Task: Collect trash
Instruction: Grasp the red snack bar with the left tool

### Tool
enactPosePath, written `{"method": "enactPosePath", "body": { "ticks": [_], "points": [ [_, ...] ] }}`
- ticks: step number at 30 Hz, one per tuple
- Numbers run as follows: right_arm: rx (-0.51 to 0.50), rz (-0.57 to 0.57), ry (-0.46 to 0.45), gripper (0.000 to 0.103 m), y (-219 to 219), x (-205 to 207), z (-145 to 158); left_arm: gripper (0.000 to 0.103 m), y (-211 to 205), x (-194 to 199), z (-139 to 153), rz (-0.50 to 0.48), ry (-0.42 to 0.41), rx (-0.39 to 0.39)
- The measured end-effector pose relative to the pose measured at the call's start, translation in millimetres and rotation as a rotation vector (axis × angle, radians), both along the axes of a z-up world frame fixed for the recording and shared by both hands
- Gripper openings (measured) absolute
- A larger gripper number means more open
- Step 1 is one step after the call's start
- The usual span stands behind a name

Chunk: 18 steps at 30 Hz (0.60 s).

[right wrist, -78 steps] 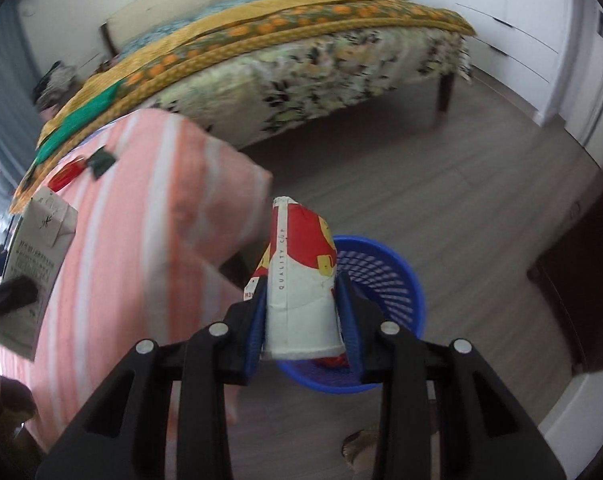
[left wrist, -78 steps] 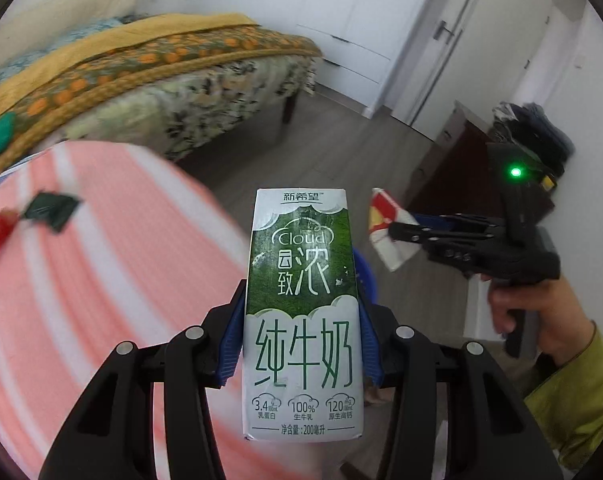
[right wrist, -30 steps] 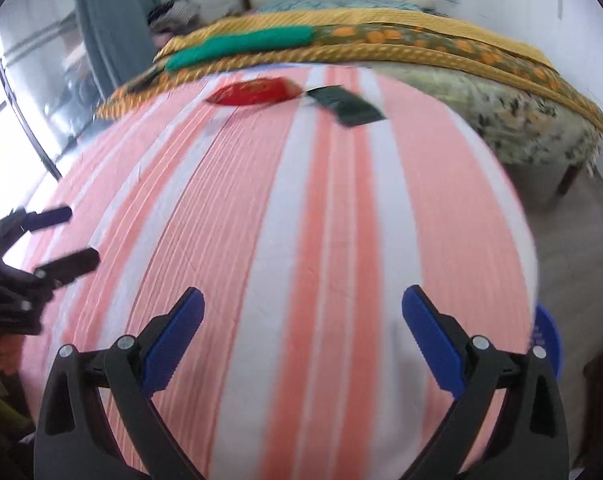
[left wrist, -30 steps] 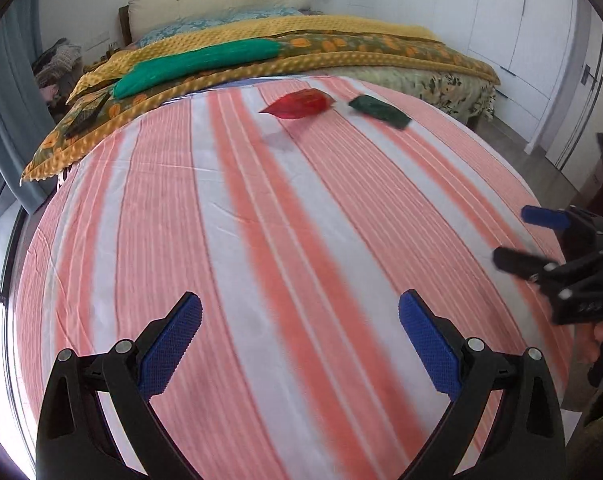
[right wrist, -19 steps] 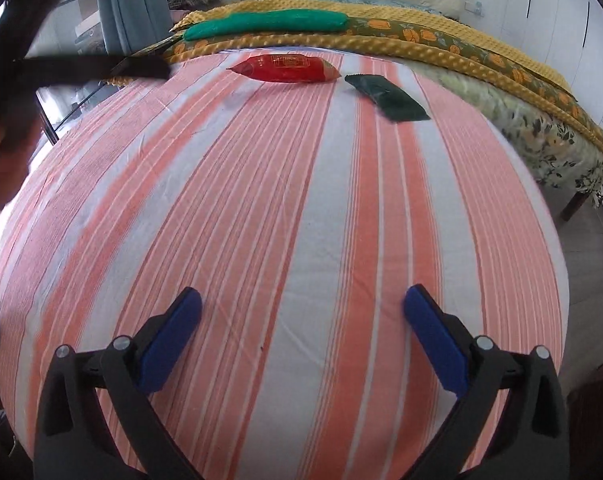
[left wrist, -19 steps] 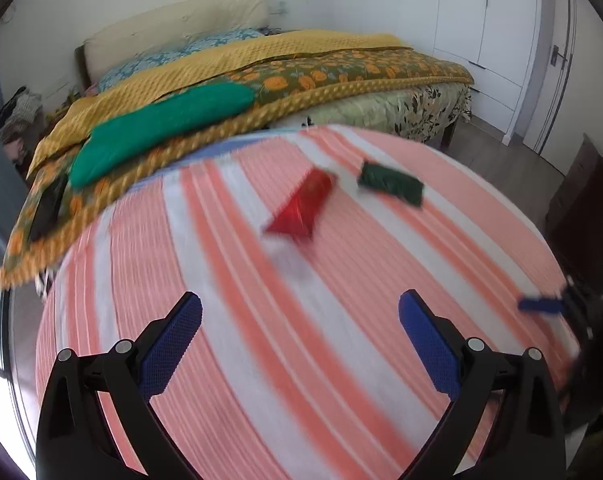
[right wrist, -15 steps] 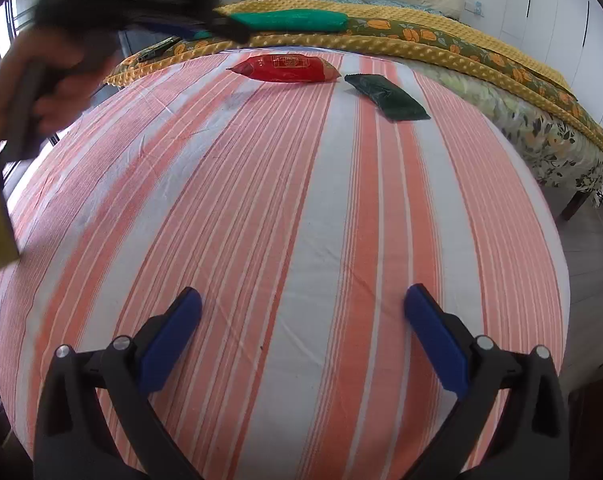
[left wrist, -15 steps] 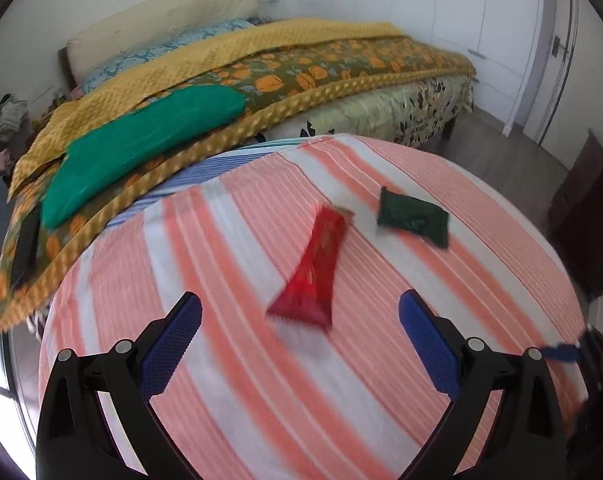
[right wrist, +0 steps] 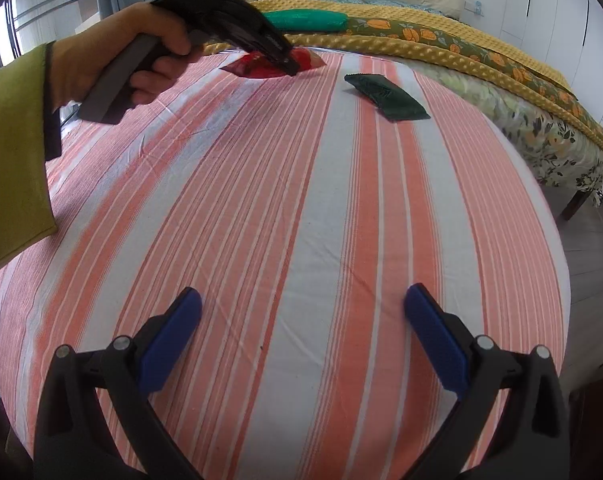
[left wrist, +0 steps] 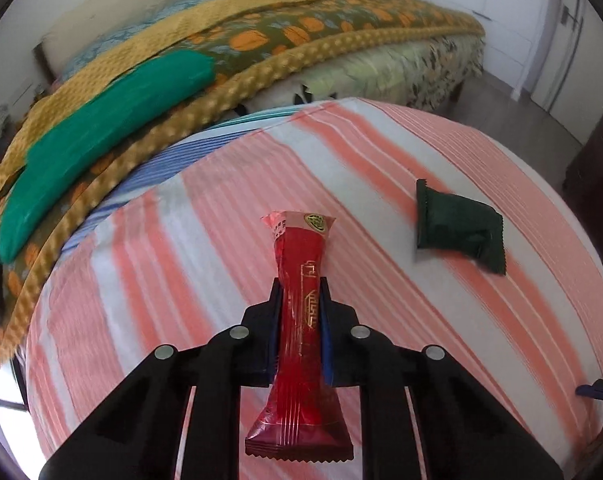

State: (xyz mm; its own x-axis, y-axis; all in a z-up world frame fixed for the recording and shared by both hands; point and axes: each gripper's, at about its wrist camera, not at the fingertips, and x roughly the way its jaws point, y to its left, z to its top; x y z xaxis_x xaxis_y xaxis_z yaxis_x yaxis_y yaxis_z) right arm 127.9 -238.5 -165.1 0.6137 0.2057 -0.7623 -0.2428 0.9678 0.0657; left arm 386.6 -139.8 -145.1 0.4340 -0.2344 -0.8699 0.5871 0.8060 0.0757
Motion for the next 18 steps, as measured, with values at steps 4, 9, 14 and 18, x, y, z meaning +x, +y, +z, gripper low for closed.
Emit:
{"method": "enactPosePath", "body": {
  "ticks": [4,9,14,18],
  "points": [
    [0.001,0.000,0.000,0.099,-0.2,-1.3,0.4,0.015,50.5,-45.0,15.3,0.117,0.017,-0.088],
    [0.000,0.000,0.000,0.099,-0.2,-1.0,1.0,0.015,106.3,-130.7,12.6,0.176,0.018,-0.096],
    [0.000,0.000,0.000,0.099,-0.2,-0.8,1.8,0.020,134.2,-185.1,9.5,0.230,-0.025,-0.155],
    [-0.001,0.000,0.000,0.099,-0.5,-1.5,2.3,0.073,133.3,-200.3,8.1,0.223,-0.077,-0.163]
  ]
}}
